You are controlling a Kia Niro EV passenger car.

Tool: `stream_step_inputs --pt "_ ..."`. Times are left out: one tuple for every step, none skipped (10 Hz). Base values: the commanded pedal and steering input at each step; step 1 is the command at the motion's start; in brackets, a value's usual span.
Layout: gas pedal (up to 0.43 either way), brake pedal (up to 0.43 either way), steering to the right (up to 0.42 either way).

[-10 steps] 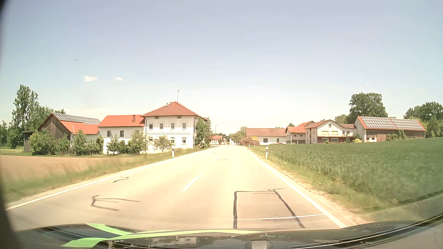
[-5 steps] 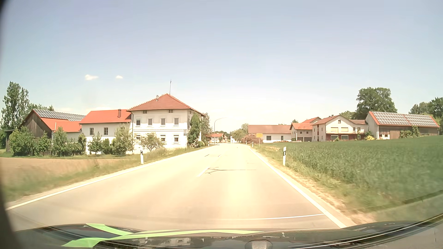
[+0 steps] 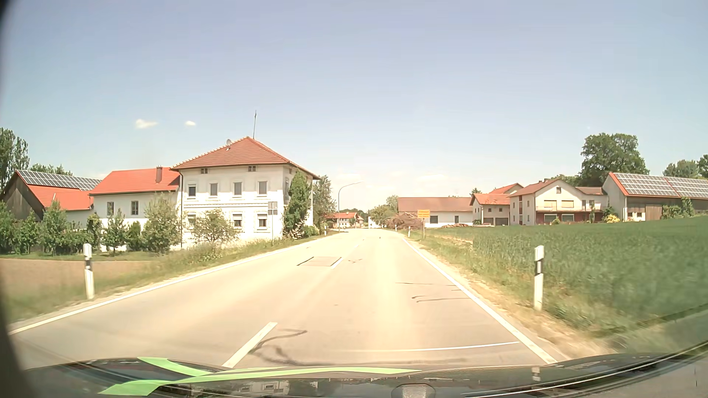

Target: Follow the waypoints while adhering to traffic rules and regulations

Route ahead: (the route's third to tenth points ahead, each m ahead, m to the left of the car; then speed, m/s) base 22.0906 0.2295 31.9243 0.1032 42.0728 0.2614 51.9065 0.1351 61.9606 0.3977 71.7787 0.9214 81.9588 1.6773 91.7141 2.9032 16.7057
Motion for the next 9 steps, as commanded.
stream_step_inputs --pt "0.110 0.000 0.001" --pt "0.110 0.000 0.004" --pt "0.110 0.000 0.005" --pt "0.110 0.000 0.004" --pt "0.110 0.000 0.004" --pt "0.110 0.000 0.004" --pt "0.110 0.000 0.004" --pt "0.110 0.000 0.004" --pt "0.110 0.000 0.004"
